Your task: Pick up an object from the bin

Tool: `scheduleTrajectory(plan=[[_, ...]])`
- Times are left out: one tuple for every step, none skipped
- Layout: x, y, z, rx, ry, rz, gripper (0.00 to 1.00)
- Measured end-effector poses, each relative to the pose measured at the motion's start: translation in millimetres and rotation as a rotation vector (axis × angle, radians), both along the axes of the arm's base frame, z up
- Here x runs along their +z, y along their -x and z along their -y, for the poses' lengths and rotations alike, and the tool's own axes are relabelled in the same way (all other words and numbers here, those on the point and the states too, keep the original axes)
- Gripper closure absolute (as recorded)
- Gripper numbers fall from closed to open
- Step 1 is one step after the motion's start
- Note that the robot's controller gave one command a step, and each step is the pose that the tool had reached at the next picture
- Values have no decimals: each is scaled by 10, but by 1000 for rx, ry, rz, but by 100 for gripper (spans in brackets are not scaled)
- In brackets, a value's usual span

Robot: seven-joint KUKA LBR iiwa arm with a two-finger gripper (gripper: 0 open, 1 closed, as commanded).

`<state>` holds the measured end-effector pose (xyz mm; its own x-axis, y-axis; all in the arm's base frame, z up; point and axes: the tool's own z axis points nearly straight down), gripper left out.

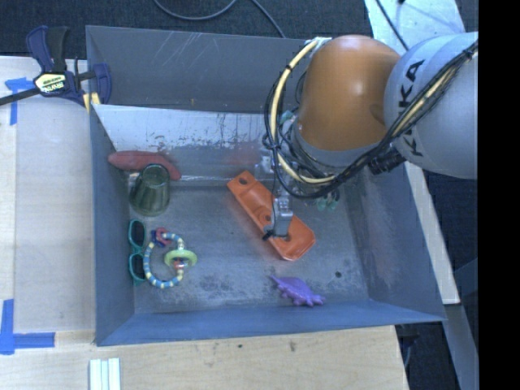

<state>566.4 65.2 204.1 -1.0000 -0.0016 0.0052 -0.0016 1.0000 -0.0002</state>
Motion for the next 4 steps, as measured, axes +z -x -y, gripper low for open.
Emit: scheduleTrajectory(plan=[[48,-15,1,-1,-1,9,0],[-279,-144,153,-71,-2,13,0],[-859,-170,360,-51,-1,14,0],[-1148,-258,450,25,-1,12,0]])
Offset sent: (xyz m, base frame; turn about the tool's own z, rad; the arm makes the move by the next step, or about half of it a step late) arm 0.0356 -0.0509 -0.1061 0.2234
